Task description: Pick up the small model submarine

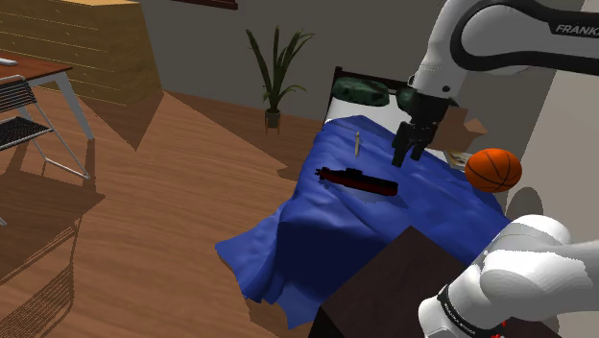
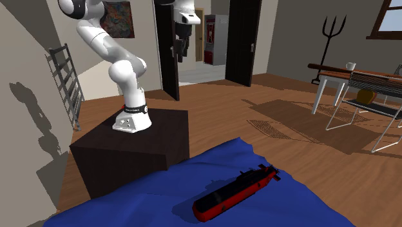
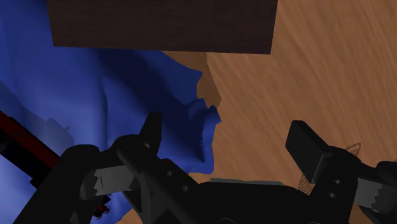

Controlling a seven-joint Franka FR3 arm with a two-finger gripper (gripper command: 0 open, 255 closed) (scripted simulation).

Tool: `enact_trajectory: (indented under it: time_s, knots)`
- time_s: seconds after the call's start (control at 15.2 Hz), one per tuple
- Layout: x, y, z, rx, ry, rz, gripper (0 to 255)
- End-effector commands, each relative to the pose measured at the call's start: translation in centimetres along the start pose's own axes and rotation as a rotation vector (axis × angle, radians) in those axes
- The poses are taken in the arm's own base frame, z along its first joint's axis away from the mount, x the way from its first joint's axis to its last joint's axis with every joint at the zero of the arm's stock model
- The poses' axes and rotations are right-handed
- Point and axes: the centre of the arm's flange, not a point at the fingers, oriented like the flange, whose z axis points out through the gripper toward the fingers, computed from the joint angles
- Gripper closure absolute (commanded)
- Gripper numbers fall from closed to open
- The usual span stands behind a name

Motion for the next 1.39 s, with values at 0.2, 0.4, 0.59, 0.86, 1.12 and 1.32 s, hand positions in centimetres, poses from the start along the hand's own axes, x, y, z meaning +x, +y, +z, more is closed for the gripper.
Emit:
enact_trajectory:
  time_s: [0.2,0.4,0.59,0.86,1.12,1.32]
  knots:
    - [2.4,2.3,2.0,-0.008,0.005,0.002,0]
    - [4.8,4.6,3.9,-0.016,0.009,0.003,0]
    - [7.2,6.9,5.8,-0.024,0.014,0.005,0]
    - [10.4,10.0,8.3,-0.035,0.021,0.007,0]
    - [13.6,13.2,10.8,-0.045,0.027,0.009,0]
    - [16.0,15.5,12.6,-0.053,0.032,0.011,0]
